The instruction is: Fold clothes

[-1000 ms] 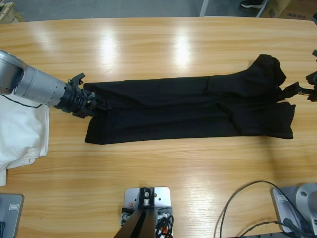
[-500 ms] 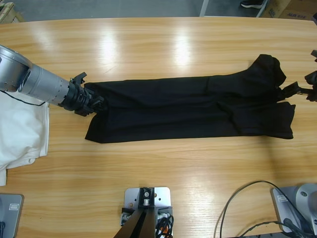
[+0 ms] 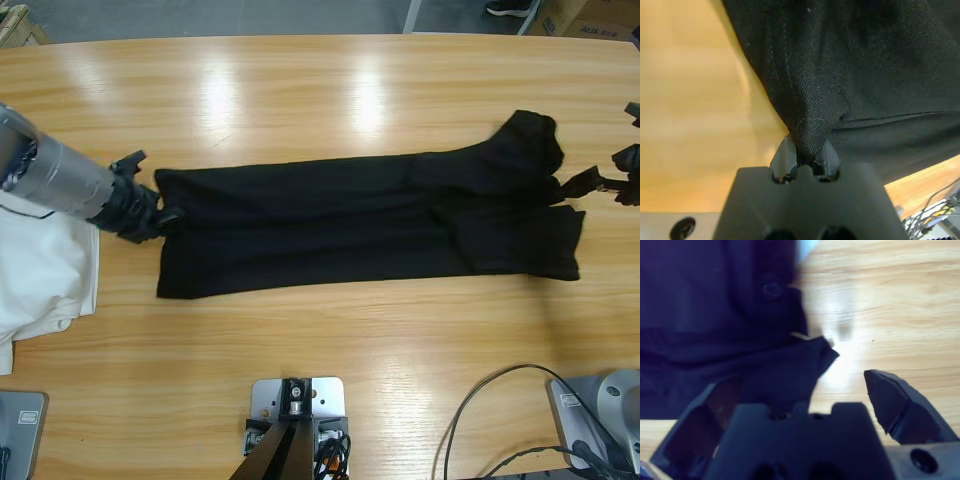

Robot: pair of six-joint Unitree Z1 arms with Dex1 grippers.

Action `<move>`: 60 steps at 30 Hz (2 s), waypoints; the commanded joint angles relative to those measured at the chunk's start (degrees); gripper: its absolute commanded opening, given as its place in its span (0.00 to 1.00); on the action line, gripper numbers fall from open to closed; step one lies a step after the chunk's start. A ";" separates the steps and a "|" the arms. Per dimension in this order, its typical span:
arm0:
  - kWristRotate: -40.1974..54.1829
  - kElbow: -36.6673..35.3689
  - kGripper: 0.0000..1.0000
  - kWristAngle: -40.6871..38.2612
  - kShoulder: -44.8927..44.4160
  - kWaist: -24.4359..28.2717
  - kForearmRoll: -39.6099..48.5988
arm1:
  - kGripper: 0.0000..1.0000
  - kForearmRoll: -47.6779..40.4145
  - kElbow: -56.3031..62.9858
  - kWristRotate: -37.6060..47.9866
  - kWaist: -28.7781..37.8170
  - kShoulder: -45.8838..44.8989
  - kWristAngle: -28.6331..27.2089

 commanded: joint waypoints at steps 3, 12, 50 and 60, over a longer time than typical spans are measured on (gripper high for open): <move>-0.14 -8.94 0.00 5.56 2.52 -0.05 23.69 | 1.00 -1.86 3.07 0.86 0.55 2.26 1.62; 3.91 -21.03 0.00 13.28 2.90 2.67 38.21 | 1.00 -2.63 3.28 1.61 0.55 2.34 2.05; -5.11 -120.93 0.00 -5.72 42.23 -24.57 74.34 | 1.00 -5.02 3.65 0.82 0.62 4.12 4.66; -7.98 -133.32 0.00 -2.54 41.19 -25.54 69.31 | 1.00 -5.18 3.56 1.37 3.89 4.44 4.87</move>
